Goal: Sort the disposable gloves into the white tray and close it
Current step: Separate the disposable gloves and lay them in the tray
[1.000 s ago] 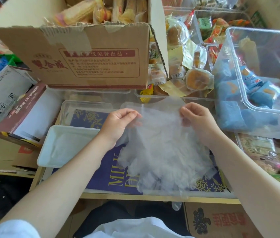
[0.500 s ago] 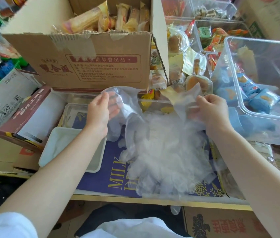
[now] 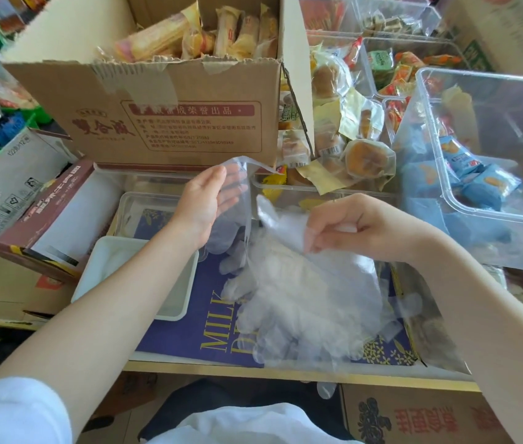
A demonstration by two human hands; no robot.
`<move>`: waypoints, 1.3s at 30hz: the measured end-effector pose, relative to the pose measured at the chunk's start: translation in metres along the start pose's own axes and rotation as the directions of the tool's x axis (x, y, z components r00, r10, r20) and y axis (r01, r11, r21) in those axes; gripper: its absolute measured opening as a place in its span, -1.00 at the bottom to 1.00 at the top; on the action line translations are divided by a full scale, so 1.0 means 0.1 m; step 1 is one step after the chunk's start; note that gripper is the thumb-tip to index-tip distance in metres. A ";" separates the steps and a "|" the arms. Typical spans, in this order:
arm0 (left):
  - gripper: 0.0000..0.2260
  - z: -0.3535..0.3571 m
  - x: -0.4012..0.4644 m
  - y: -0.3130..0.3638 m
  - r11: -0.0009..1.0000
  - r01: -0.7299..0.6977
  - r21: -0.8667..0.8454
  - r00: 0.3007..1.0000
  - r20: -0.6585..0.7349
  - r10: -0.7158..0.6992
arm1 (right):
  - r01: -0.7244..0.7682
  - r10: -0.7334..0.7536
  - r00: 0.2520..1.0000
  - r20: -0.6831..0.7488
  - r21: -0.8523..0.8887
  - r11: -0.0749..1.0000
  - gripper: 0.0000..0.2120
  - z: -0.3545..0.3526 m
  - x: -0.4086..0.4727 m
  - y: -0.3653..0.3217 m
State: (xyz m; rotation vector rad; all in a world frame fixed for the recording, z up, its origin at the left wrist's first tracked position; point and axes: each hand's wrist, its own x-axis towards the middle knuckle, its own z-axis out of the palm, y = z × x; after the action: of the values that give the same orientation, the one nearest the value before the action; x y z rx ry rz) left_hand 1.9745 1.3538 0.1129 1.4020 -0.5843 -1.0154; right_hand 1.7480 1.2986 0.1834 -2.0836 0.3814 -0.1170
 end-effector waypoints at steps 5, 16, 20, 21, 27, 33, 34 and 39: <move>-0.75 0.09 0.03 0.07 0.999 0.039 -0.018 0.997 0.074 -0.038 | 0.039 -0.028 0.998 0.058 -0.184 0.982 -0.80 0.09 0.13 -0.02; -0.73 0.26 -0.36 0.07 0.981 0.190 0.038 0.889 0.417 -0.189 | -0.140 -0.070 0.778 -0.625 -0.280 0.950 -0.93 0.30 0.32 0.41; -0.73 0.27 -0.40 0.01 0.979 0.133 0.154 0.907 0.378 -0.183 | -0.108 -0.112 0.753 -0.649 -0.289 0.951 -0.88 0.38 0.31 0.37; -0.72 0.28 -0.42 0.01 0.979 0.125 0.164 0.912 0.370 -0.178 | -0.112 -0.111 0.744 -0.659 -0.286 0.952 -0.88 0.41 0.31 0.37; -0.57 0.27 -0.53 -0.09 0.985 0.072 0.154 0.901 0.414 -0.131 | -0.241 -0.008 0.664 -0.748 -0.225 0.944 -0.88 0.54 0.30 0.37; -0.92 0.23 -0.56 -0.20 0.891 -0.152 0.429 0.953 0.304 0.016 | -0.229 0.025 0.673 -0.739 -0.176 0.957 -0.89 0.56 0.20 0.44; -0.91 0.20 -0.56 -0.19 0.861 -0.172 0.479 0.954 0.297 0.025 | -0.179 -0.011 0.717 -0.697 -0.200 0.963 -0.86 0.56 0.16 0.47; -0.85 0.13 -0.57 -0.05 0.583 -0.356 0.731 0.907 0.421 0.027 | -0.037 -0.135 0.932 -0.335 -0.461 0.887 -0.64 0.54 0.00 0.57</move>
State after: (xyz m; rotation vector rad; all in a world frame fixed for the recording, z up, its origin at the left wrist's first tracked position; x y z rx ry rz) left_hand 1.9345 1.3954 0.1231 1.8651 -1.6102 -0.8545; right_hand 1.7477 1.3154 0.1067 -2.5506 0.6260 -0.4876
